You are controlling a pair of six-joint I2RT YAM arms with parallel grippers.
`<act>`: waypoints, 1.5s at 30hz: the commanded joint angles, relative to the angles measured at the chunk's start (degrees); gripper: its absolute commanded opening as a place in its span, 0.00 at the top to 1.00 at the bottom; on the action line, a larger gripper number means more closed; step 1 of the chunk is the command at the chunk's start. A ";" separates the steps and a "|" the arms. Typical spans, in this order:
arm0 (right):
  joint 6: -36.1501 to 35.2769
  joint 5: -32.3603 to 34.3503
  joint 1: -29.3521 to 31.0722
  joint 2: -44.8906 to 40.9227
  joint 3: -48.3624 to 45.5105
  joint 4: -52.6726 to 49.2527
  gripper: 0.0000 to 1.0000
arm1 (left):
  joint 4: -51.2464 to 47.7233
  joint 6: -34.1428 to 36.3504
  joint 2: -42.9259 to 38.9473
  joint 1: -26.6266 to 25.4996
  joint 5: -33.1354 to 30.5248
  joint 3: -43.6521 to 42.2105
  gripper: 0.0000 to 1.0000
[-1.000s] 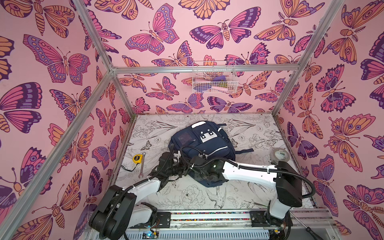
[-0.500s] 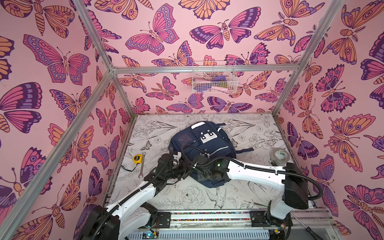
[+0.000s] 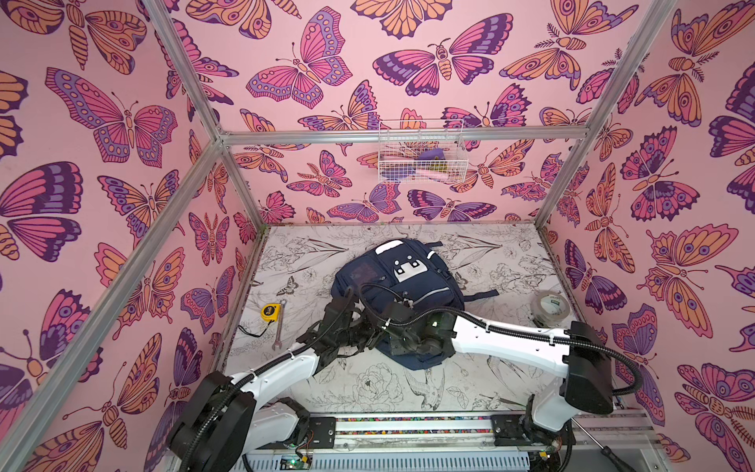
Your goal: Pack the student bag
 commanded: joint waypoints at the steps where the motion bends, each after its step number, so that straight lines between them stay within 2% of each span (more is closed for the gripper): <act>1: -1.13 0.52 0.05 -2.50 0.99 -1.96 1.00 | 2.39 -1.08 0.18 -0.43 -1.07 -0.83 0.55; 12: -0.81 3.57 0.01 -4.38 -0.84 -3.72 1.00 | 2.09 -0.60 1.36 -0.18 -0.89 -0.34 0.80; 15: -0.84 5.96 0.02 -4.40 -0.73 -5.99 1.00 | 1.27 0.18 1.15 0.16 -0.78 -0.13 0.83; 20: -1.16 10.68 -0.01 -7.56 -1.49 -9.00 1.00 | -1.48 2.24 0.75 0.94 -0.70 0.12 0.99; 21: -1.17 11.51 -0.24 -7.93 -1.82 -9.36 1.00 | -1.83 2.44 0.60 1.12 -0.72 0.05 1.00; 28: -3.12 14.19 -5.97 -11.09 -6.14 -10.13 1.00 | -7.24 5.42 -2.16 3.73 -0.45 -0.84 1.00; 34: -5.77 13.67 -12.95 -14.70 -11.27 -8.98 1.00 | -14.80 9.86 -4.79 11.79 0.41 -0.10 1.00; 39: -9.13 9.62 -12.83 -15.32 -10.29 -9.48 1.00 | -21.87 16.25 -2.37 18.72 -0.12 5.12 1.00; 42: -9.70 5.35 -10.30 -14.38 -9.89 -7.01 1.00 | -22.61 18.16 0.09 21.81 -0.04 7.40 1.00; 43: -9.50 3.57 -9.36 -13.78 -9.74 -5.82 1.00 | -22.83 18.51 0.53 22.48 0.24 8.24 0.95; 45: -8.79 0.96 -7.55 -12.18 -8.93 -4.00 1.00 | -24.89 19.36 0.28 22.81 -0.69 10.02 0.75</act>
